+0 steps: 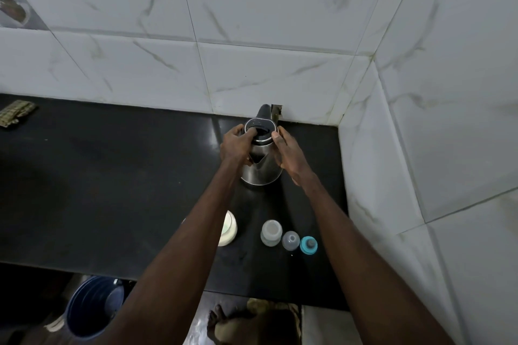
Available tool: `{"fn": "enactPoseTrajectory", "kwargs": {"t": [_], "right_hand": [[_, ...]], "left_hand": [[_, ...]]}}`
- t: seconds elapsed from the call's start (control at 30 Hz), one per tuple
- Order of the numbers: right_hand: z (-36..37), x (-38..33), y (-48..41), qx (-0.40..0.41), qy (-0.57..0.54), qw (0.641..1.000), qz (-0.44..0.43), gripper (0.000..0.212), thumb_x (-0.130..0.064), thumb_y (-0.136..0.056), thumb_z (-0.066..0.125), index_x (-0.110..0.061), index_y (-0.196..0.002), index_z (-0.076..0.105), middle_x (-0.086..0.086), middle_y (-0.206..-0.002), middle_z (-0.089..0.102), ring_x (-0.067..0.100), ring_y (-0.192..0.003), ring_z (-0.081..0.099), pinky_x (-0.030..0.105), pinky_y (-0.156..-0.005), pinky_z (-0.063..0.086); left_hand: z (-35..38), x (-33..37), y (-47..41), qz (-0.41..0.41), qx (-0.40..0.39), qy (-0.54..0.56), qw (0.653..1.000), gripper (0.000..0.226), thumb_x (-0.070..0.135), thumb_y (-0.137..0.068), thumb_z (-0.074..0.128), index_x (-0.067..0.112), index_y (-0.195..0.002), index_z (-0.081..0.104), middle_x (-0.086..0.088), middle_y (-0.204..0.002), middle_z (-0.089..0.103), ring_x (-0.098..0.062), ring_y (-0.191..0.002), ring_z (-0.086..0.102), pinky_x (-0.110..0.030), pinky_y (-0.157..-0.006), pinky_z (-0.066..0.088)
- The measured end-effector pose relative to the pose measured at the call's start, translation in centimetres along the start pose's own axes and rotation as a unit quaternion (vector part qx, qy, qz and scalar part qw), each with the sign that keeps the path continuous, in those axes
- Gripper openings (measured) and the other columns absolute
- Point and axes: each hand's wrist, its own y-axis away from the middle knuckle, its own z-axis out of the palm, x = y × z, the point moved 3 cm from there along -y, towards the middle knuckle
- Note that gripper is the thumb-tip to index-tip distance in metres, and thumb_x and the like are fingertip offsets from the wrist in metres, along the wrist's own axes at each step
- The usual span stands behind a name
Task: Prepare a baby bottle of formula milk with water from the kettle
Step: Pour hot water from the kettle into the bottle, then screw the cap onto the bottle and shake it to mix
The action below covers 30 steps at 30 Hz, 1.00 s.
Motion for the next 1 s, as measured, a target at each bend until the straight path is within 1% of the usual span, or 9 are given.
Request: {"fn": "enactPoseTrajectory", "kwargs": {"t": [0.1, 0.2, 0.3, 0.43, 0.5, 0.6, 0.7, 0.9, 1.0], "right_hand": [[0.0, 0.8, -1.2, 0.005, -0.006, 1.000, 0.018, 0.019, -0.058, -0.099, 0.052, -0.059, -0.109, 0.068, -0.008, -0.122, 0.075, 0.018, -0.120, 0.069, 0.051, -0.109, 0.050], [0.2, 0.4, -1.1, 0.018, -0.001, 0.999, 0.034, 0.017, -0.063, -0.095, 0.051, -0.068, -0.104, 0.066, -0.011, -0.120, 0.075, 0.019, -0.120, 0.068, 0.049, -0.107, 0.049], [0.4, 0.2, -0.9, 0.037, 0.018, 0.999, 0.036, 0.031, -0.056, -0.104, 0.048, -0.043, -0.125, 0.067, -0.016, -0.117, 0.072, 0.016, -0.120, 0.067, 0.048, -0.110, 0.050], [0.2, 1.7, 0.5, 0.060, 0.123, 0.989, 0.056, 0.058, -0.068, -0.099, 0.043, -0.023, -0.129, 0.065, 0.001, -0.126, 0.071, 0.017, -0.118, 0.066, 0.049, -0.109, 0.050], [-0.3, 3.3, 2.9, 0.062, 0.189, 0.976, 0.087, 0.058, -0.057, -0.105, 0.048, -0.016, -0.144, 0.058, 0.013, -0.143, 0.061, 0.026, -0.134, 0.056, 0.041, -0.118, 0.041], [-1.5, 6.4, 7.8, 0.070, 0.261, 0.958, 0.095, 0.043, -0.015, -0.103, 0.060, -0.002, -0.145, 0.058, 0.018, -0.145, 0.059, 0.031, -0.136, 0.055, 0.028, -0.113, 0.035], [-3.1, 9.5, 12.8, 0.096, 0.266, 0.954, 0.100, 0.053, 0.018, -0.082, 0.058, 0.001, -0.131, 0.069, 0.020, -0.132, 0.068, 0.035, -0.126, 0.064, 0.031, -0.112, 0.041], [-3.5, 13.4, 19.7, 0.052, 0.335, 0.931, 0.137, 0.073, 0.014, -0.068, 0.060, -0.004, -0.139, 0.063, 0.017, -0.137, 0.063, 0.036, -0.126, 0.060, 0.040, -0.113, 0.046], [-3.0, 14.4, 21.1, 0.052, 0.387, 0.911, 0.137, 0.073, 0.012, -0.068, 0.062, -0.004, -0.140, 0.062, 0.017, -0.140, 0.060, 0.039, -0.125, 0.057, 0.041, -0.111, 0.045]], "left_hand": [[0.1, 0.2, -0.6, -0.010, -0.002, 0.014, 1.000, 0.008, 0.031, -0.083, 0.071, 0.032, -0.075, 0.071, 0.008, -0.074, 0.070, -0.018, -0.068, 0.068, -0.055, -0.056, 0.063], [0.2, 0.3, -0.8, -0.015, -0.003, 0.026, 1.000, 0.005, 0.030, -0.083, 0.071, 0.028, -0.079, 0.074, 0.007, -0.073, 0.070, -0.018, -0.068, 0.068, -0.058, -0.057, 0.062], [0.1, 0.1, -1.1, -0.015, -0.010, 0.055, 0.998, 0.005, 0.029, -0.084, 0.073, 0.026, -0.087, 0.076, 0.008, -0.074, 0.072, -0.016, -0.067, 0.068, -0.061, -0.061, 0.062], [0.0, -2.2, -2.2, -0.034, 0.013, 0.057, 0.998, 0.064, 0.057, -0.078, 0.076, 0.017, -0.128, 0.068, -0.003, -0.116, 0.075, -0.018, -0.091, 0.074, -0.046, -0.077, 0.065], [-0.3, -4.0, 0.0, 0.001, 0.060, -0.007, 0.998, 0.067, 0.060, -0.085, 0.067, 0.015, -0.134, 0.062, -0.005, -0.128, 0.070, -0.021, -0.115, 0.067, -0.042, -0.101, 0.054], [-0.5, -7.7, 6.8, 0.128, 0.084, -0.021, 0.988, 0.034, 0.022, -0.101, 0.059, 0.017, -0.134, 0.060, 0.000, -0.128, 0.069, -0.016, -0.117, 0.063, -0.031, -0.101, 0.048], [-0.4, -12.7, 12.9, 0.193, -0.009, -0.046, 0.980, 0.056, -0.004, -0.085, 0.050, 0.019, -0.136, 0.058, 0.008, -0.135, 0.066, -0.010, -0.128, 0.060, -0.034, -0.108, 0.047], [-0.1, -19.1, 14.9, 0.144, -0.085, -0.121, 0.978, 0.093, 0.003, -0.065, 0.054, 0.007, -0.155, 0.034, -0.005, -0.160, 0.040, -0.018, -0.149, 0.037, -0.031, -0.124, 0.028], [0.5, -20.0, 13.8, 0.129, -0.153, -0.148, 0.969, 0.095, 0.005, -0.068, 0.062, 0.009, -0.157, 0.031, 0.001, -0.159, 0.038, -0.018, -0.149, 0.037, -0.014, -0.120, 0.024]]}}
